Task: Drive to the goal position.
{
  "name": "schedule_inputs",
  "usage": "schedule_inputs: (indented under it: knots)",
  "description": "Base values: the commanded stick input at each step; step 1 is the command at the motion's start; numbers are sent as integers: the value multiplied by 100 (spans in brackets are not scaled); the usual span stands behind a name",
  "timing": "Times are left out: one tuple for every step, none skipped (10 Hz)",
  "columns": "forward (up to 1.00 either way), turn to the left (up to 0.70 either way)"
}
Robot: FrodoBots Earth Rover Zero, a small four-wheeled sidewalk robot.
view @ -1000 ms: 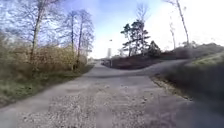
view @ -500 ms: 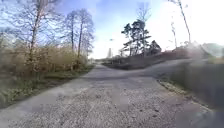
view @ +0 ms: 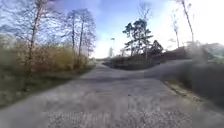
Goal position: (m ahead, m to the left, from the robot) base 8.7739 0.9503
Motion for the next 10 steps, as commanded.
schedule_inputs:
  knots:
    - [100, 0]
    - [100, 0]
    - [100, 0]
    - [100, 0]
    - [100, 0]
    - [100, 0]
    - [100, 0]
    - [100, 0]
    - [100, 0]
    - [100, 0]
